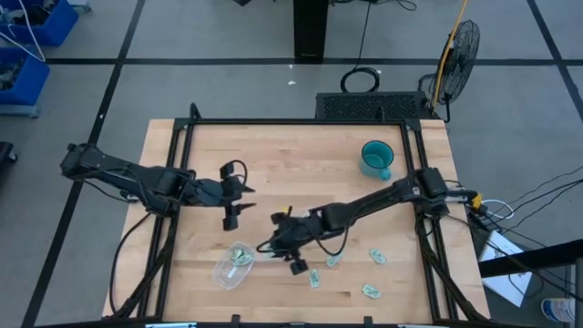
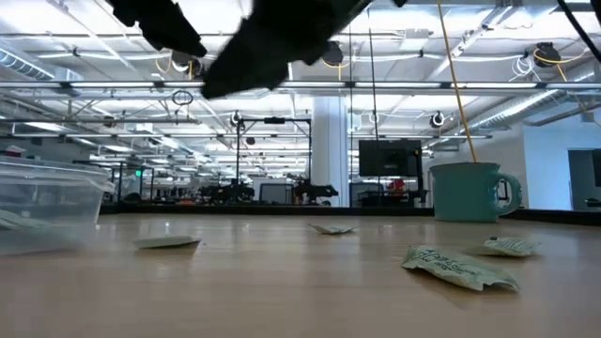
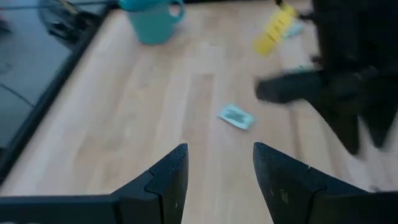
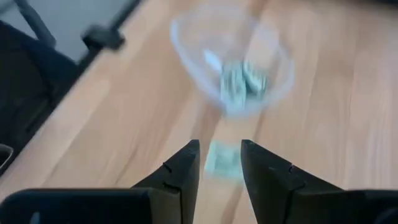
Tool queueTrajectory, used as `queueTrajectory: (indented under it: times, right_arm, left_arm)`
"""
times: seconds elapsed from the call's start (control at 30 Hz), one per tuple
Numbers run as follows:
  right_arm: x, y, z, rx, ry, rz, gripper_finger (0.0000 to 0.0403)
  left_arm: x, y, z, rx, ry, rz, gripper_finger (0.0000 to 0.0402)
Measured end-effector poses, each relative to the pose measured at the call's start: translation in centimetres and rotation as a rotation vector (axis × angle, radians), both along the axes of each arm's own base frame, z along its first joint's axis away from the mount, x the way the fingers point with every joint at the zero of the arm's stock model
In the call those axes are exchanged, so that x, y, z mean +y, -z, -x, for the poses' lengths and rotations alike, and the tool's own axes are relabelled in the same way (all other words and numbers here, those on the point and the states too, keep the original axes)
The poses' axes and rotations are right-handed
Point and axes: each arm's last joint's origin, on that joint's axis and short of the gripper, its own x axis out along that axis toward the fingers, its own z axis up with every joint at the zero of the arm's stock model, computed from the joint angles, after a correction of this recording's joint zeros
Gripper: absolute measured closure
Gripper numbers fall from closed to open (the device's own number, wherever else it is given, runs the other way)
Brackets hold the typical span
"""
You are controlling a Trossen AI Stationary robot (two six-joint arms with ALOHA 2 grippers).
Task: Pick and place Stevia / Truvia into bins
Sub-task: Put the white stevia packet into the transparent bin
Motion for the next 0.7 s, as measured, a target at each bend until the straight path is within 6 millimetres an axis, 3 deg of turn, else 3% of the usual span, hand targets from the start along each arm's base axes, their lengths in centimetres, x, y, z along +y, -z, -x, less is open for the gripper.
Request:
queueTrajectory:
  times: [0.27,0.43,0.7]
  right_arm:
    - [0.3,0.2,3.7,0.301,0.213,0.126,0.0293]
    - [0.3,0.7,5.3,0.417,0.357,0.237,0.0292]
    - [-0.6,0.8,8.5,0.655,0.594,0.351,0.0300]
  left_arm:
    - [-0.5,1.7,-1.5,0.087,0.022,0.002,0.0215]
    - [-1.0,4.1,-3.1,0.189,0.047,-0.045,0.0215]
    - [-2.5,8.5,-6.2,0.295,0.244,-0.176,0.0215]
